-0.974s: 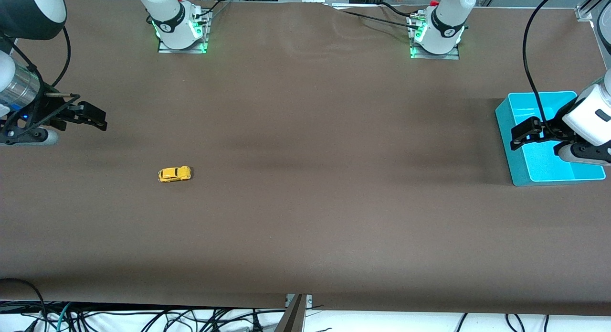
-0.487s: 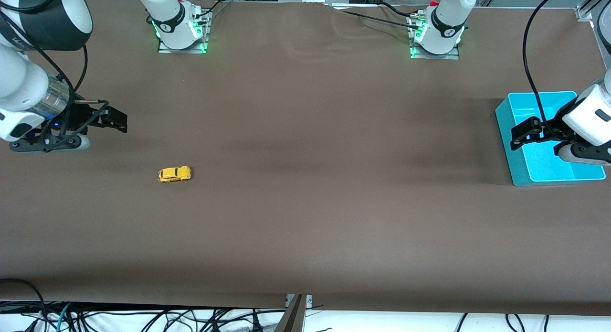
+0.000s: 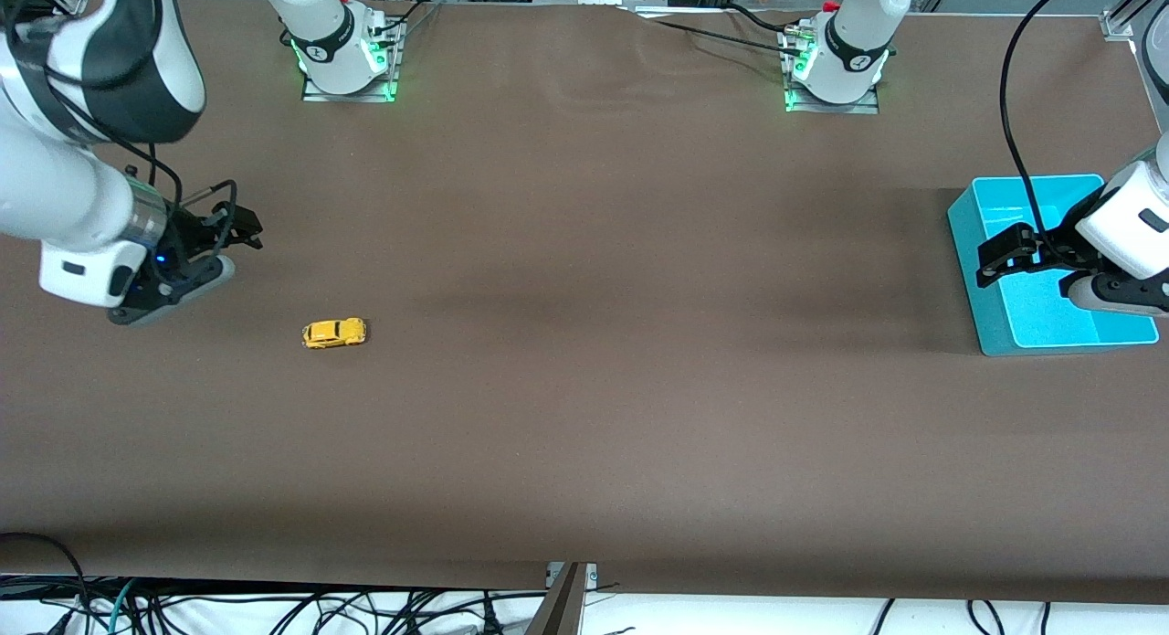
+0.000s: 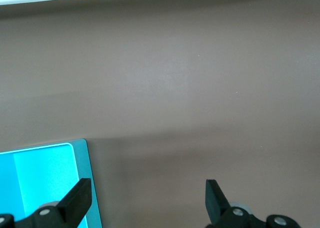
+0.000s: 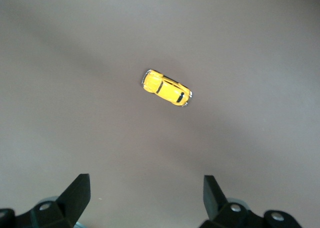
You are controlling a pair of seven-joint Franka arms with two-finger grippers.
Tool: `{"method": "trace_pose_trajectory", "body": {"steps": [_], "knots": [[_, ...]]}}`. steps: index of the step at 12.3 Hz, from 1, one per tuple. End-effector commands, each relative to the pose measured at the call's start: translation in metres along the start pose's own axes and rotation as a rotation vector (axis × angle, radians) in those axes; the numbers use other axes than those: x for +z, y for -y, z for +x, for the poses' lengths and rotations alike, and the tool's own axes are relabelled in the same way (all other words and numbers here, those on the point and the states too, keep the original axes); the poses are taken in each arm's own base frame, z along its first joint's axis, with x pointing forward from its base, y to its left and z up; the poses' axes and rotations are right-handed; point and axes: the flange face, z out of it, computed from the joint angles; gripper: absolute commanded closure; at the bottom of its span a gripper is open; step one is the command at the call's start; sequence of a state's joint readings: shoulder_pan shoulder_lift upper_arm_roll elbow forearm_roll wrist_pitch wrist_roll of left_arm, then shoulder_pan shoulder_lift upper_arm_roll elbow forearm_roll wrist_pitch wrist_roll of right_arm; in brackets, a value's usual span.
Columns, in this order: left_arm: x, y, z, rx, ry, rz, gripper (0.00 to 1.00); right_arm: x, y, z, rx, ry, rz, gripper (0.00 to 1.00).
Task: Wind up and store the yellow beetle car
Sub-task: 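Move the right gripper over the yellow beetle car and lower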
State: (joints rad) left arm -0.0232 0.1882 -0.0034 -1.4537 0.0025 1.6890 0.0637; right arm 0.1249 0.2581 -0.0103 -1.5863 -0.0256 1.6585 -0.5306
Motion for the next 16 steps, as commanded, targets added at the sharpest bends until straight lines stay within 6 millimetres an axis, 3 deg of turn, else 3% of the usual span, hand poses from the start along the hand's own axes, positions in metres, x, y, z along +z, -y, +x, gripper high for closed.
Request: {"method": "trace_pose_trajectory", "body": {"steps": [1,4,11,16], "knots": [[-0.005,0.0,0.004,0.023,-0.009,0.028,0.0,0.036,-0.005,0.017,-0.212,-0.016,-0.022,0.0],[-0.005,0.0,0.004,0.023,-0.009,0.028,0.0,0.072,-0.006,0.022,-0.407,-0.038,-0.044,0.0],[-0.005,-0.001,0.004,0.023,-0.009,0.027,0.0,0.184,0.001,0.022,-0.833,-0.126,-0.163,0.01],[-0.005,-0.001,0.004,0.023,-0.009,0.027,0.0,0.235,0.004,0.029,-0.977,-0.154,-0.219,0.01]]}}
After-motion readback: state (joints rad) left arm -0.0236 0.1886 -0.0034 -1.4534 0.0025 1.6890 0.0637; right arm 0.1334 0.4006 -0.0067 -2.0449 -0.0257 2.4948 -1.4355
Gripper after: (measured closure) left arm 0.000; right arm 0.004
